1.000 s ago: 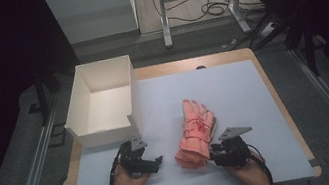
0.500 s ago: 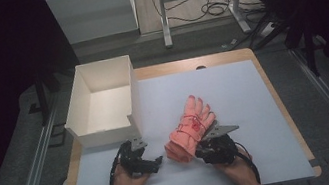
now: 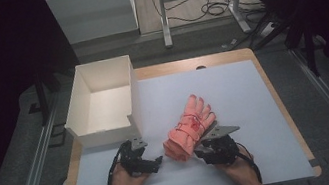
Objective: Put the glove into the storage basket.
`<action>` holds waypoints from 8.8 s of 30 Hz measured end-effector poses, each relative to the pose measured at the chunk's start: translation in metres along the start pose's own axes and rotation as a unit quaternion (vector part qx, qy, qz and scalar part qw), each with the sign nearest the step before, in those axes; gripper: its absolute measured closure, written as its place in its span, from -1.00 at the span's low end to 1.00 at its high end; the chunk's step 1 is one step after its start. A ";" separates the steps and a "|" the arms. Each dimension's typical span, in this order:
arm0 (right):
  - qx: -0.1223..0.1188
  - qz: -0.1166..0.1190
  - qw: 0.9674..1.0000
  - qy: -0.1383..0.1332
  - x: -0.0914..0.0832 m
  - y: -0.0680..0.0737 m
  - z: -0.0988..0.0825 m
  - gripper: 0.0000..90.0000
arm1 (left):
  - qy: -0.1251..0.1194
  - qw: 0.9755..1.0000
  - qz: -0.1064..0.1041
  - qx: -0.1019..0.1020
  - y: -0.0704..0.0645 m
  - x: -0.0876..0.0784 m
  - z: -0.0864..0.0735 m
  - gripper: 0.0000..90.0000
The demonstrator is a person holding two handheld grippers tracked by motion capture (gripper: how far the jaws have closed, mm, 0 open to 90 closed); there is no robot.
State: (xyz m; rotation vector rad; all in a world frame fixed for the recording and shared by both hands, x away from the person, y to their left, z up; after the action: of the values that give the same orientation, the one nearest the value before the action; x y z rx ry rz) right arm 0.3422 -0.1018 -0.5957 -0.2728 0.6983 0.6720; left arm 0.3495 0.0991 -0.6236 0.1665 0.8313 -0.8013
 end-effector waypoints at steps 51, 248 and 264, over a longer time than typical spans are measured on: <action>0.034 -0.152 0.987 0.027 -0.042 -0.145 -0.045 -0.74 | 0.022 0.994 -0.092 0.045 -0.048 -0.041 0.056 -1.00; 0.033 -0.153 0.988 0.020 -0.041 -0.146 -0.046 -0.75 | 0.125 0.969 0.098 -0.189 0.185 -0.009 0.103 -0.41; 0.033 -0.153 0.988 0.020 -0.041 -0.146 -0.046 -0.75 | 0.094 0.972 0.099 -0.191 0.189 -0.030 0.105 -0.82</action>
State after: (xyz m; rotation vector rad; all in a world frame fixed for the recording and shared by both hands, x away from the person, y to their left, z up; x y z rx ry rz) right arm 0.3910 -0.2519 -0.6005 -0.3253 0.6982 0.3514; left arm 0.5310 0.2038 -0.5622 -0.0189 1.1134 -0.4316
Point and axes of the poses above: each handheld gripper's, and its own axes: x roughly forward along the jaws, z roughly out of its top, y roughly to its left, the point moved 10 cm from there along x, roughly forward along the jaws, and after that the axes turned 10 degrees about -z, right-handed, at the moved point
